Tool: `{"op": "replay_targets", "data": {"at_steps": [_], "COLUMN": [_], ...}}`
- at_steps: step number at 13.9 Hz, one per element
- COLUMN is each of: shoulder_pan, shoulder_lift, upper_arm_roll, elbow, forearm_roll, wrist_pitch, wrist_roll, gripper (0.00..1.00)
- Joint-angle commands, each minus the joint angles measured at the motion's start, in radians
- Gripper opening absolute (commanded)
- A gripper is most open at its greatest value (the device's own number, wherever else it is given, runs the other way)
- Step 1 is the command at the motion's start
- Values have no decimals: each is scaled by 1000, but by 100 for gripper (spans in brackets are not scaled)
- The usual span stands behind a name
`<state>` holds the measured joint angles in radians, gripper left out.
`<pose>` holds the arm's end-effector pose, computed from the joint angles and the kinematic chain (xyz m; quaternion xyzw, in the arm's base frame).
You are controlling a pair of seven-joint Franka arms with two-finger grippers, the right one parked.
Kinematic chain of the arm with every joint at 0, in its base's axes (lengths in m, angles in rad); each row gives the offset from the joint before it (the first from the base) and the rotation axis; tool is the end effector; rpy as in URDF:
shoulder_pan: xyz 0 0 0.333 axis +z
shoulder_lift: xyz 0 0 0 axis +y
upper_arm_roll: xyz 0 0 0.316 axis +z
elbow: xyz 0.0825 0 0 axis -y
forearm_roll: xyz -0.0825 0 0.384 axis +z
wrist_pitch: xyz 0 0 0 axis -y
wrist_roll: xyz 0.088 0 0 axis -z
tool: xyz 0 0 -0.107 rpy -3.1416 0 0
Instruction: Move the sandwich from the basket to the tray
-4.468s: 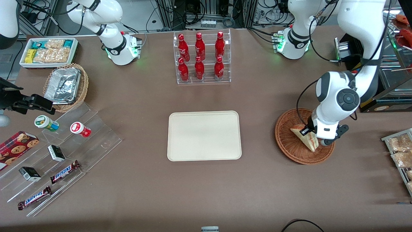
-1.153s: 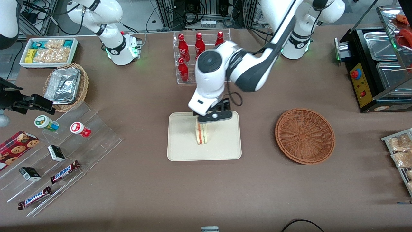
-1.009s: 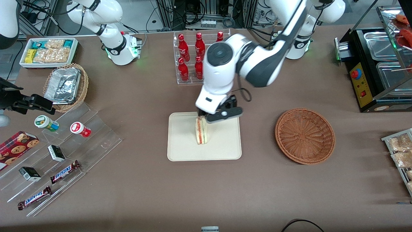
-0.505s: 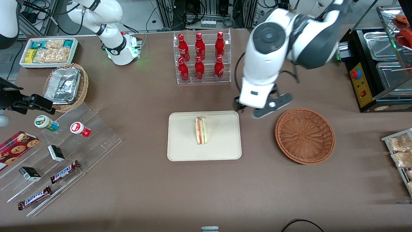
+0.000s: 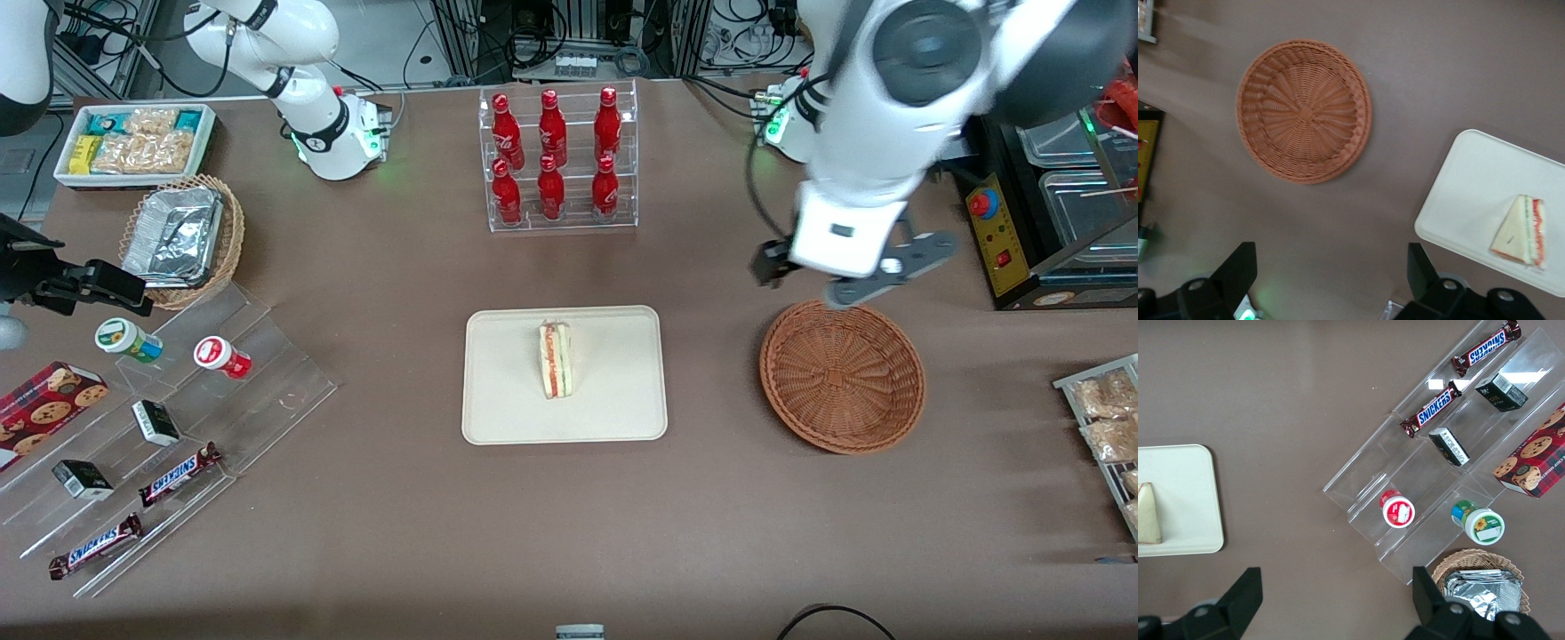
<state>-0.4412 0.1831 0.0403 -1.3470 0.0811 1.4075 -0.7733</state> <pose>0.5490 -0.2248 0.6103 -0.9792 -0.1885 0.0265 0.0705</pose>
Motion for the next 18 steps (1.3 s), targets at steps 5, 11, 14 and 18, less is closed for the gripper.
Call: {"op": "replay_targets", "data": {"at_steps": [5, 11, 14, 18], "shoulder_pan": [255, 358, 342, 338], "shoulder_lift": [-105, -224, -222, -220], "upper_arm_roll": [-10, -2, 10, 7], "elbow": [-32, -153, -163, -135], "forearm_roll": [-84, -118, -118, -118], "wrist_pitch": [-110, -139, -137, -137], "wrist_roll": [464, 718, 721, 730], "gripper": [99, 100, 100, 100]}}
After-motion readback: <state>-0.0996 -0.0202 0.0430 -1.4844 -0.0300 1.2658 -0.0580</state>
